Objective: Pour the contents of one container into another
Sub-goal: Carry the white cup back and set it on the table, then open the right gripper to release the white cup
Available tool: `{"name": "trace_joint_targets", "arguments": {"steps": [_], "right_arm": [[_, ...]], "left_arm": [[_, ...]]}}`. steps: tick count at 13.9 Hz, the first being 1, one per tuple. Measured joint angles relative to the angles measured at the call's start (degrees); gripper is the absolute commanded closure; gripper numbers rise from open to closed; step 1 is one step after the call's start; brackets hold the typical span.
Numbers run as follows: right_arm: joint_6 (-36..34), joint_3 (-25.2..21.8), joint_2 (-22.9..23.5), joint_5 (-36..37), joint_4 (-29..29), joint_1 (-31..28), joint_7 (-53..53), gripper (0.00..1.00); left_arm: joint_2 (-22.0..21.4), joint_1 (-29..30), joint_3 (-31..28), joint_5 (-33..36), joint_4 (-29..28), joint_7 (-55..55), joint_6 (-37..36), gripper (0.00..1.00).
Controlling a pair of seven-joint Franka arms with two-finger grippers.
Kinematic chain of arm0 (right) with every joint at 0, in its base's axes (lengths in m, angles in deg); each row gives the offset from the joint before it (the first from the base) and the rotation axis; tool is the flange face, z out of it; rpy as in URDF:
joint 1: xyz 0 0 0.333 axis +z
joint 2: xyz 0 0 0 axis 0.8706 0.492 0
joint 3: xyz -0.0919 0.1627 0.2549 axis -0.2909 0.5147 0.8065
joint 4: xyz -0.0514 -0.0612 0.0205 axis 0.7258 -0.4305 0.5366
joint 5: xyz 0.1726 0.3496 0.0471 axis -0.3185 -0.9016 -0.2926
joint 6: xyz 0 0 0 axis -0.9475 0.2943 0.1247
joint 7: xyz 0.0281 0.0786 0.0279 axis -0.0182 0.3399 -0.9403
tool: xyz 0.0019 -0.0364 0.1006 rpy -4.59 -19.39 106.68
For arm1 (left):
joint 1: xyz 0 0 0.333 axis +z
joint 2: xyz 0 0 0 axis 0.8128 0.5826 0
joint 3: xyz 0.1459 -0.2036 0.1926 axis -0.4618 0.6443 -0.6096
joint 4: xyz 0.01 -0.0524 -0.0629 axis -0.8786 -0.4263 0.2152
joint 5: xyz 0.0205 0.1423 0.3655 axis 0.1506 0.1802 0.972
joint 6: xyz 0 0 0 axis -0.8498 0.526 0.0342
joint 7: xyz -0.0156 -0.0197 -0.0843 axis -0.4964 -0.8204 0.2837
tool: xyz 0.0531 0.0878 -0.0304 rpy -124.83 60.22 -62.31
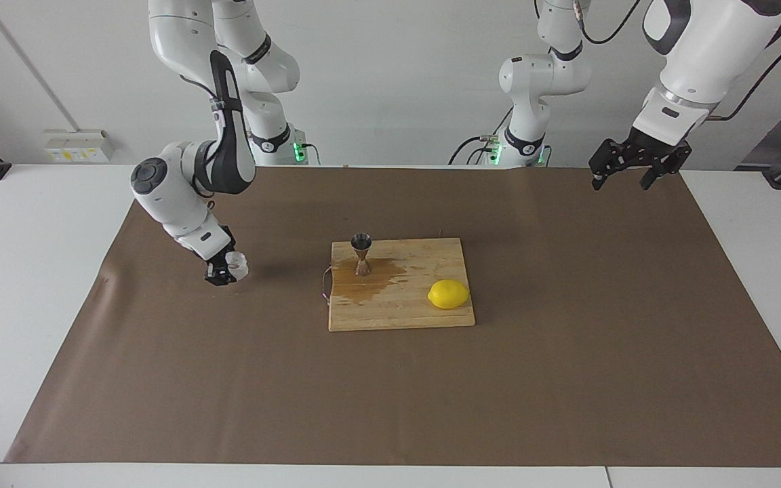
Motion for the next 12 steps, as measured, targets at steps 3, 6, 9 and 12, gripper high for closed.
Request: {"name": "trace_joint_targets", "arguments": {"steps": [3,6,9,12], "right_arm": [[0.0,0.0,-0.6,-0.5,0.0,0.0,0.0,0.00],[-2.5,0.0,-2.8,-0.7,-0.7,0.0,-4.2,0.00],[-8.2,0.1,-7.6,-0.7,-2.6,0.1,-15.8,0.00],[-12.1,0.4,-12.5,3.3,-5.9,0.9,-30.0,0.00]], "left_arm": [[0.0,0.0,0.0,0.0,0.0,0.0,0.0,0.00],[0.0,0.0,0.0,0.0,0.0,0.0,0.0,0.00],[0.0,0.0,0.0,0.0,0.0,0.0,0.0,0.00],[0.0,0.0,0.0,0.0,0.0,0.0,0.0,0.00]]}}
